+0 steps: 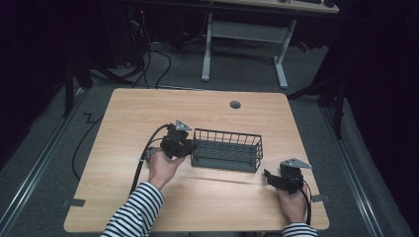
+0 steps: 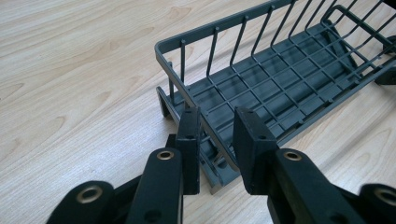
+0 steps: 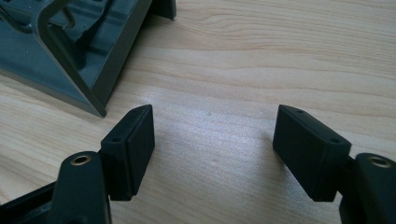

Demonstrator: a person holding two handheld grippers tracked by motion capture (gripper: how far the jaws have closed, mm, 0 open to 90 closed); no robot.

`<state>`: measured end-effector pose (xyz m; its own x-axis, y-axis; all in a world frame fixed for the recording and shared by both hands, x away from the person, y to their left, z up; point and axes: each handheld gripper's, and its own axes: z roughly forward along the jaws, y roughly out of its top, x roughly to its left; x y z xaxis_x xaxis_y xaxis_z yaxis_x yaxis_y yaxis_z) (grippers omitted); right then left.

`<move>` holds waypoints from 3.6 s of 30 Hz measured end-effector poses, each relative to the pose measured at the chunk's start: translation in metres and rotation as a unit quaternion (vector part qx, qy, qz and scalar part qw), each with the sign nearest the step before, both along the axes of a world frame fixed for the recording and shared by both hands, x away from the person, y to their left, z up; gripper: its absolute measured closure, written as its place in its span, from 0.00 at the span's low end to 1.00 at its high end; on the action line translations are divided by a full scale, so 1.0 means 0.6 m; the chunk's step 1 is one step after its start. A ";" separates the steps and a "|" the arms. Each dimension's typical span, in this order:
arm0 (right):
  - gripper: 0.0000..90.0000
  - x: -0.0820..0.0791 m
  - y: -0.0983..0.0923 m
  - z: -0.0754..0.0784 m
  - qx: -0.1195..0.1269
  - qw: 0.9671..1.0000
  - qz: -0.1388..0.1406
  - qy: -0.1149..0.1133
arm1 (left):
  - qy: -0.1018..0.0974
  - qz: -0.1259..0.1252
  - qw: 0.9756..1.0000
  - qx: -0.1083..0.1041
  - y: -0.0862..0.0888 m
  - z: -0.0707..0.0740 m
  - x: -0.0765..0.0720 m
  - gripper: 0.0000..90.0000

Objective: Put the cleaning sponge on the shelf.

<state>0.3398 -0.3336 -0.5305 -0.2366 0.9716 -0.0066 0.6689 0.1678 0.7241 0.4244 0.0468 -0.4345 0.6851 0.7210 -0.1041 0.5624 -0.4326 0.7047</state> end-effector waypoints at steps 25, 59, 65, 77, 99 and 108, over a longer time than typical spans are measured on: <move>0.33 0.000 0.000 0.000 0.000 1.000 -0.001 0.001 | -0.060 0.064 0.995 -0.047 0.094 0.035 -0.031 0.37; 0.32 0.000 0.001 0.000 -0.003 1.000 0.000 0.000 | -0.021 0.163 0.986 -0.017 0.210 -0.071 -0.040 0.24; 0.32 0.000 0.001 0.000 -0.003 1.000 0.000 0.000 | -0.017 0.166 0.986 -0.010 0.202 -0.091 -0.028 0.24; 0.32 0.000 0.001 0.000 -0.002 1.000 0.000 -0.001 | -0.001 0.174 0.985 0.006 0.186 -0.123 -0.007 0.27; 0.32 0.000 0.001 0.000 -0.001 1.000 0.000 0.000 | -0.003 0.165 0.986 0.002 0.183 -0.125 -0.009 0.44; 0.32 0.000 0.001 0.000 -0.002 1.000 0.001 0.000 | -0.003 0.151 0.988 -0.013 0.185 -0.114 -0.017 0.45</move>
